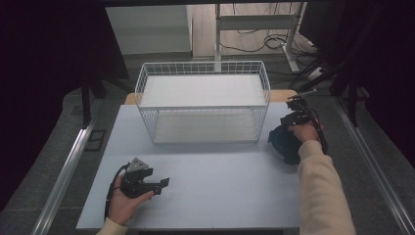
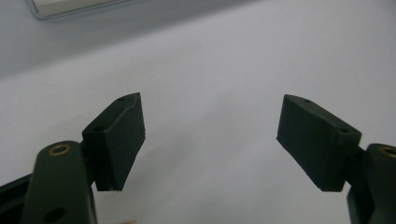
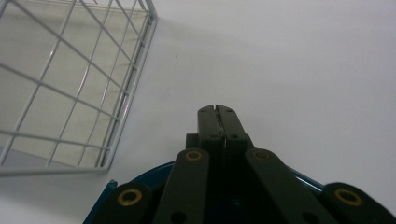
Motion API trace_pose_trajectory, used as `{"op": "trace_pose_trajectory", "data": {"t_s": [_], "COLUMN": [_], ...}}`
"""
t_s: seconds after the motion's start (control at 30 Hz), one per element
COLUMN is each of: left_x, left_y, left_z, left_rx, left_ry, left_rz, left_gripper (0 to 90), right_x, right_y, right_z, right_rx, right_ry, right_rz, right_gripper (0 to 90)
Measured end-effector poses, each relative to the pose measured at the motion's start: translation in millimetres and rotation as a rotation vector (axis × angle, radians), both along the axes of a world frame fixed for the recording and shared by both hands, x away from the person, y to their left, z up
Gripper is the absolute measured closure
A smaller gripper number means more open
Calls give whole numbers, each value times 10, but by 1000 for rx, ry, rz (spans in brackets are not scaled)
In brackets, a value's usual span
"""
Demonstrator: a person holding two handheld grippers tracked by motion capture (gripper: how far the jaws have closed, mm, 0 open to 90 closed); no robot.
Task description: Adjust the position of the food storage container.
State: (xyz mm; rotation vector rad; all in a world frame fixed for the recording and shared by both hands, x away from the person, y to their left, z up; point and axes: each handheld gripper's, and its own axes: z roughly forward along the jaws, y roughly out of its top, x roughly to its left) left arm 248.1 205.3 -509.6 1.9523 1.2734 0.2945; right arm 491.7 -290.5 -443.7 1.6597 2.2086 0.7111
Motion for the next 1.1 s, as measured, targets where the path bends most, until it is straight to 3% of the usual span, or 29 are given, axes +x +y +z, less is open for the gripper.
{"op": "trace_pose_trajectory", "data": {"t_s": [0.27, 0.73, 0.97, 1.1], "left_x": [5, -2, 0, 1], "left_y": [12, 12, 13, 7], "left_z": [-4, 9, 12, 13], "left_rx": [-5, -10, -14, -12], "left_ry": [3, 2, 1, 1], "left_rz": [0, 1, 5, 1], "left_gripper": [235, 235, 235, 235], "right_x": [-147, -372, -455, -460], "right_y": [5, 34, 19, -45], "right_z": [-7, -3, -6, -8], "right_rx": [14, -7, 12, 67], "right_ry": [-6, 2, 7, -1], "right_rz": [15, 58, 69, 49], "right_gripper": [900, 900, 900, 899]}}
